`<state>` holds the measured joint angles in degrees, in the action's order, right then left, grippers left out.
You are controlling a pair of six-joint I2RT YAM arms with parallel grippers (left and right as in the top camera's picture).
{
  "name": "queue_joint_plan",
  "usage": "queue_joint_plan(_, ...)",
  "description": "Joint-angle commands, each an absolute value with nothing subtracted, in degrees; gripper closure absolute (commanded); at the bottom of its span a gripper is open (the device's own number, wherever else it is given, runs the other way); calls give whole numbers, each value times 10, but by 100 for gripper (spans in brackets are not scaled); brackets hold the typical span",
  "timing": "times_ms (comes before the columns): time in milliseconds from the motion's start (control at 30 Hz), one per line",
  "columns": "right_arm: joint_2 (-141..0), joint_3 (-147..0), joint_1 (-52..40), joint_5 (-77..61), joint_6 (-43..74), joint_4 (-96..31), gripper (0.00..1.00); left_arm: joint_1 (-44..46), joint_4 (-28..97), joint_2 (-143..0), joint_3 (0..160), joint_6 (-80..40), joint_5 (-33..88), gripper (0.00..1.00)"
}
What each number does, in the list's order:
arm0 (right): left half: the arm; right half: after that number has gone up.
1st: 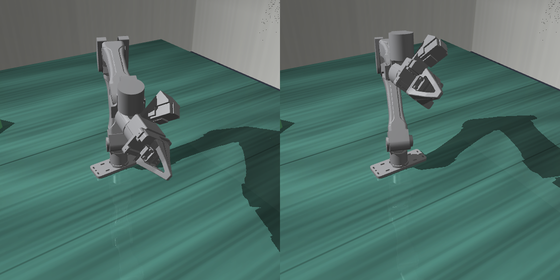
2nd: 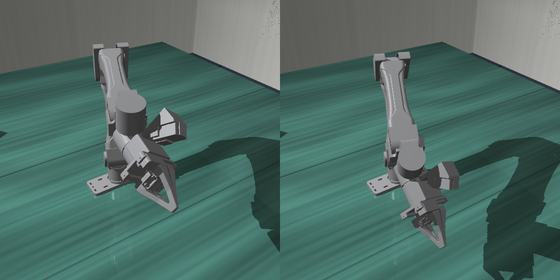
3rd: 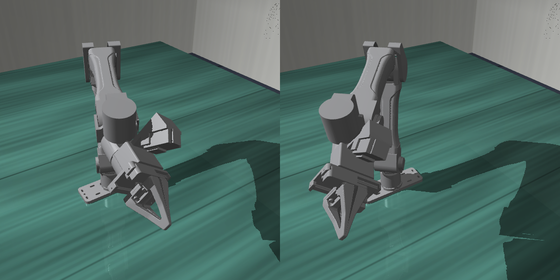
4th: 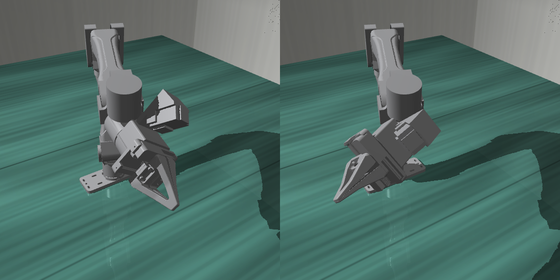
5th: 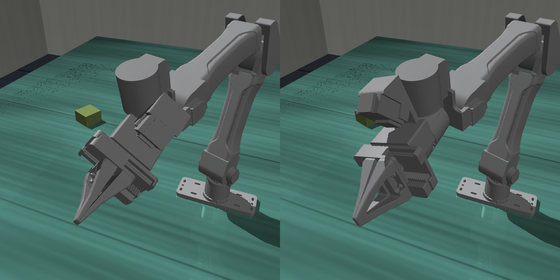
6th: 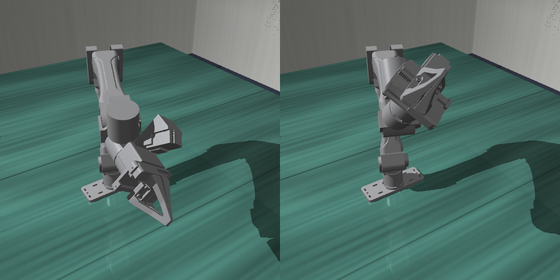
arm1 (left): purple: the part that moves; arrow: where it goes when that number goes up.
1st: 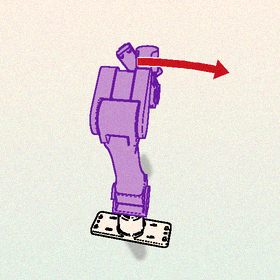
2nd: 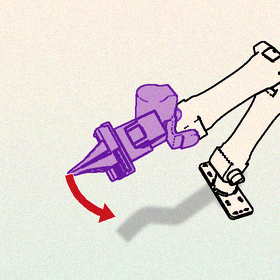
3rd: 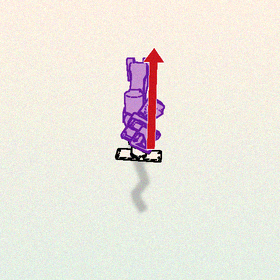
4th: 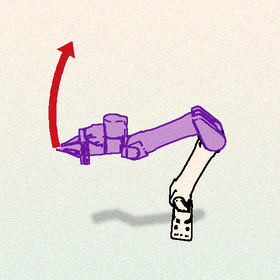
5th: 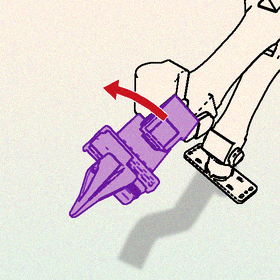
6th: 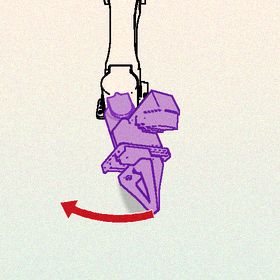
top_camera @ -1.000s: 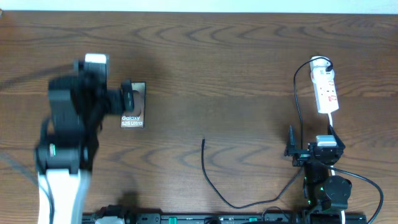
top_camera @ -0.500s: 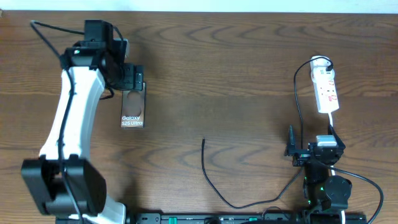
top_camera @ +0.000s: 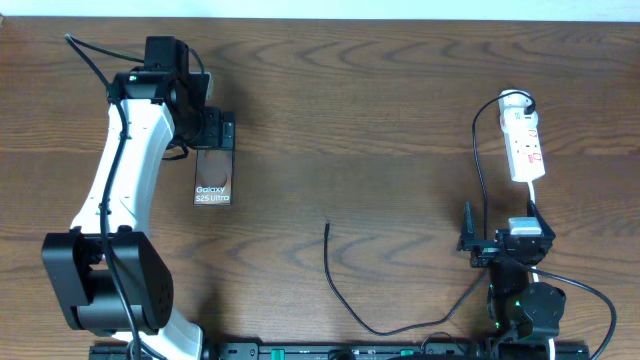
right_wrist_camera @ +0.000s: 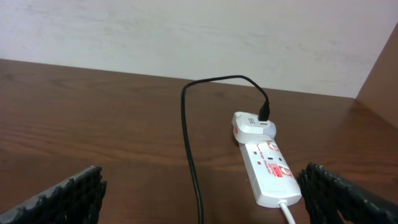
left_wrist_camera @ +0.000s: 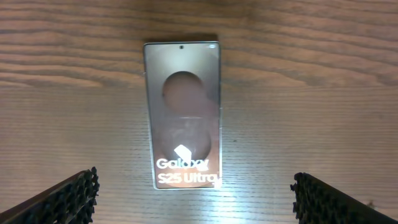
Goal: Plug charger to phone and switch on socket
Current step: 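Move the left gripper forward over the Galaxy phone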
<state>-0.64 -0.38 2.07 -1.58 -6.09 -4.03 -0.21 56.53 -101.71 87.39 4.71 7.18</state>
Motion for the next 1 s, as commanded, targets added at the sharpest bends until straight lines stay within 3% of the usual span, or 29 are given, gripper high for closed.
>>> queue_joint_plan(0, -3, -3, 17, -14, -56, -43, 1, -2, 555, -1022, 883, 48, 90, 2)
queue_joint_plan(967, -3, -3, 17, -14, -56, -43, 1, -2, 511, -1158, 853, 39, 29, 2)
